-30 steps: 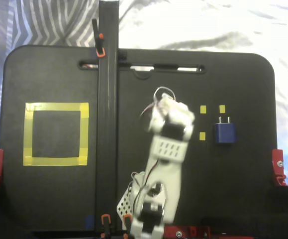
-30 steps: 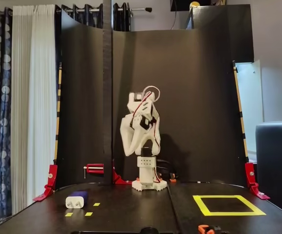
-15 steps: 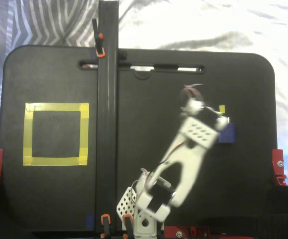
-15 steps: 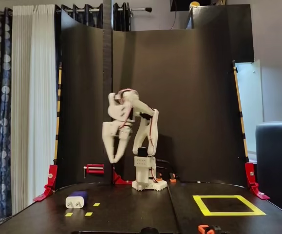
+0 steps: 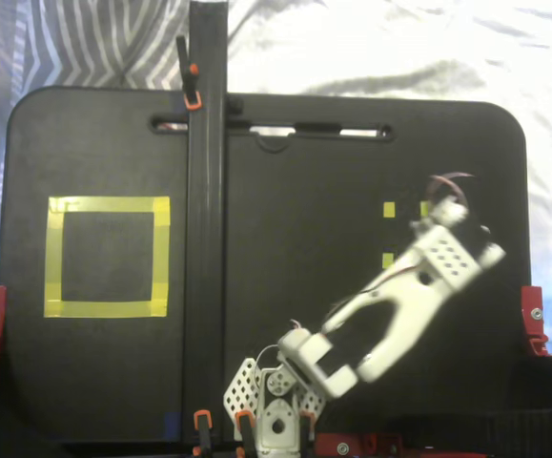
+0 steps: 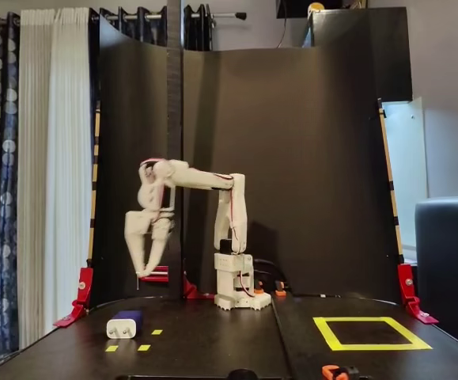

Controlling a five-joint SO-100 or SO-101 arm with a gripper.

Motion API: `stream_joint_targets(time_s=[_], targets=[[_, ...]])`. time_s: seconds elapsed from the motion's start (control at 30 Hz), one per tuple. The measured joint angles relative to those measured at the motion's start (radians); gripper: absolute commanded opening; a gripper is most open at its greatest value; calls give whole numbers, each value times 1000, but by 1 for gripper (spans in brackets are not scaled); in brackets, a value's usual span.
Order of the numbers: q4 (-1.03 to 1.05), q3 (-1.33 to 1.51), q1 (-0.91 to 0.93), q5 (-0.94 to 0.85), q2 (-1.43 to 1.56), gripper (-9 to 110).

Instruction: Grasp a block and put it in the designated area.

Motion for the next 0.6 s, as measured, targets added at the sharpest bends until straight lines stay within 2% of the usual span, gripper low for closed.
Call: stream_joint_targets(time_s=[0.4,0.6], targets=[[-146,-6,58,-8,-146,0],[-160,-11,58,-8,-158,22]])
